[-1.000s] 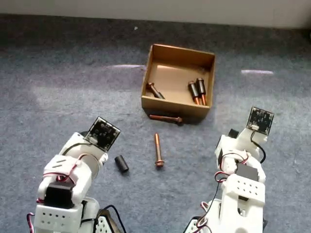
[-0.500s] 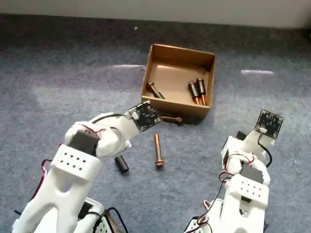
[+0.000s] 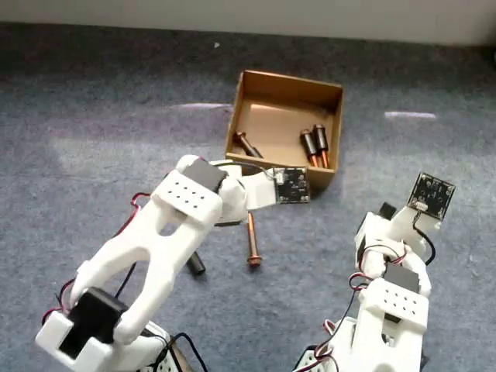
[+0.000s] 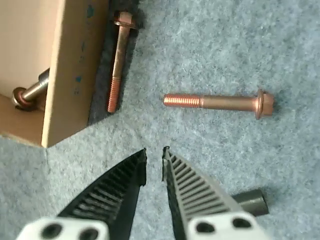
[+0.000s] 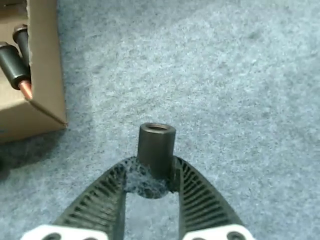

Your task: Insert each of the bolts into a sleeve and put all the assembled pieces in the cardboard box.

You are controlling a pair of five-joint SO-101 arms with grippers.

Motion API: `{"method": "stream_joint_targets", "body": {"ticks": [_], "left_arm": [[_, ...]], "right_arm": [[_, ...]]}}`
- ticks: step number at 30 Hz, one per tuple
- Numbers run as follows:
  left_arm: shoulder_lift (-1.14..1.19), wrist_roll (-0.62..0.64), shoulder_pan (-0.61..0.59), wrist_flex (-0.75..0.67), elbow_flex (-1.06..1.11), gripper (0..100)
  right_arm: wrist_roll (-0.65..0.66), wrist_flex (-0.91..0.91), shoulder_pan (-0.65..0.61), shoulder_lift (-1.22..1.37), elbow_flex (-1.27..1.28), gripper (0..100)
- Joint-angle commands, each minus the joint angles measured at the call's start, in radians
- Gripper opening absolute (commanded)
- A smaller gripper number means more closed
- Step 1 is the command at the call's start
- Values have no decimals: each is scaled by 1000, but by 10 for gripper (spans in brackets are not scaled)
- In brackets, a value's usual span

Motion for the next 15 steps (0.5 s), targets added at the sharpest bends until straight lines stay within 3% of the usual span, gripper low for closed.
{"method": "stream_joint_targets", "body": {"ticks": [1, 8, 15], "left_arm": [[139, -61, 24, 3, -182, 85], [349, -97, 22, 5, -390, 168], [527, -98, 44, 5, -545, 168]], "right_arm": [[-3, -35, 13, -25, -12, 5], [-3, -35, 13, -25, -15, 5], [-2, -35, 13, -25, -15, 5]]}}
